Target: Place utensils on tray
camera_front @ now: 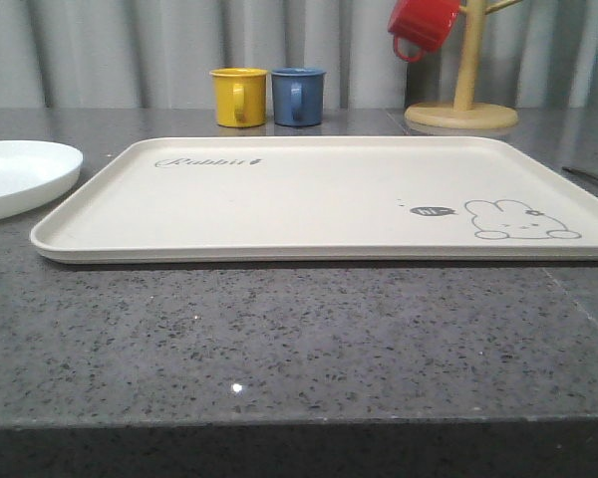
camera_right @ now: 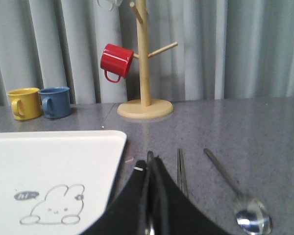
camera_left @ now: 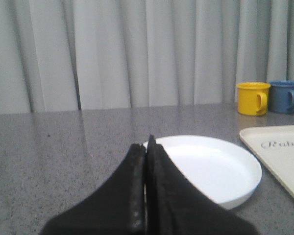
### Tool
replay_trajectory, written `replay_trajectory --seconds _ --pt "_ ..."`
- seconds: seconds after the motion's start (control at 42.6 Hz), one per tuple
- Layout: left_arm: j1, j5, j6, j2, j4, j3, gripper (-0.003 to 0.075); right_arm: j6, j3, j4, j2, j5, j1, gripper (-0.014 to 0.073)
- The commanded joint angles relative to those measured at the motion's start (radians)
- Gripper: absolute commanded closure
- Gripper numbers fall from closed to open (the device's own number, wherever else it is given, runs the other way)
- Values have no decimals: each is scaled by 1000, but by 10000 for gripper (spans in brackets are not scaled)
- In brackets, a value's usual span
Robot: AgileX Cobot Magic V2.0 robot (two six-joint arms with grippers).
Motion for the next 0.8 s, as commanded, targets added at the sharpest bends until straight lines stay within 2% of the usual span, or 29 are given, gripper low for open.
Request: replay_trajectory --seconds 0.0,0.117,0.352,0.516,0.774 --pt "-9 -105 -8 -18 -10 -84 741 -6 -130 -8 -16 4 -5 661" --pt "-9 -46 -8 -16 -10 -212 741 -6 -271 -14 7 130 -5 661" --pt "-9 242 -8 126 -10 -507 741 -6 -507 -49 175 334 -5 661" --pt "-9 444 -8 284 -10 -673 741 -6 -605 -49 317 484 -5 661" --pt "-9 599 -8 476 -10 -695 741 -6 -613 -49 498 611 -5 661"
